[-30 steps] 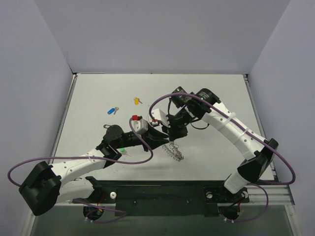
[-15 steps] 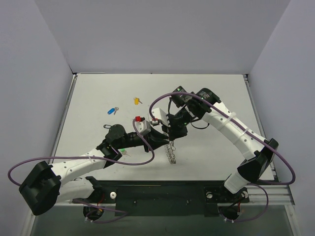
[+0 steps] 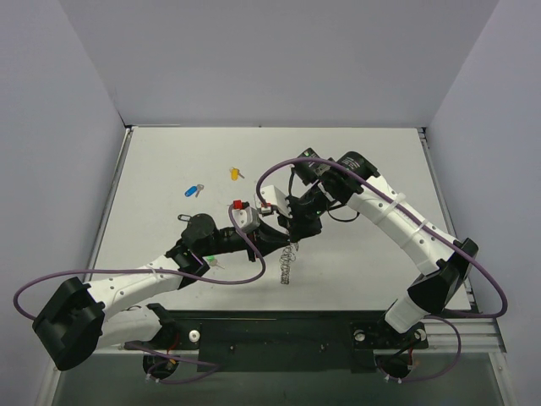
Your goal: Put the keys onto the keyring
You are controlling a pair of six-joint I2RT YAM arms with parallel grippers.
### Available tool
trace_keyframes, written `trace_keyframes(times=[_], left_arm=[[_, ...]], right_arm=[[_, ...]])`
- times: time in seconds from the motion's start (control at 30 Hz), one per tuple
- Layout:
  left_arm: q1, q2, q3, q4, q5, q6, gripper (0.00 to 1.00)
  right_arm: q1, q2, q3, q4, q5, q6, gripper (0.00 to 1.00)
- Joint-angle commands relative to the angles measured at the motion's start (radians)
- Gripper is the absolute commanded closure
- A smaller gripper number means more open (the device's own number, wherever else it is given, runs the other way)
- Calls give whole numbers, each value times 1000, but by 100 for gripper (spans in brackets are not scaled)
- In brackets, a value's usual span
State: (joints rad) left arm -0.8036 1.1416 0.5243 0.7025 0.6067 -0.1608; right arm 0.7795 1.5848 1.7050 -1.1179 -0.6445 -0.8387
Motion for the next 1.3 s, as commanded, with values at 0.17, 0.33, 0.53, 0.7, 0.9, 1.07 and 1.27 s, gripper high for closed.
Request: trace_keyframes(times=[0.17, 0.33, 0.53, 0.7, 0.9, 1.07, 1.27], left_arm=[[-2, 1, 54, 18, 15, 11, 77], [-5, 6, 60, 29, 27, 3, 89], [-3, 4, 51, 55, 39, -11, 100], [0, -64, -21, 144, -36, -36, 100], [9, -115, -87, 218, -77, -74, 100], [38, -131, -132, 340, -134, -181, 100], [64, -148, -158, 397, -221, -313, 100]], right_arm=[[0, -2, 31, -8, -50, 9, 100], [0, -2, 28, -5, -52, 13, 100], [1, -2, 28, 10, -55, 33, 100], [-23, -17, 18, 64, -81, 113, 76], [-100, -39, 15, 61, -248, 89, 65], [-103, -54, -2, 67, -248, 90, 64], [-102, -68, 7, 151, -264, 242, 64]])
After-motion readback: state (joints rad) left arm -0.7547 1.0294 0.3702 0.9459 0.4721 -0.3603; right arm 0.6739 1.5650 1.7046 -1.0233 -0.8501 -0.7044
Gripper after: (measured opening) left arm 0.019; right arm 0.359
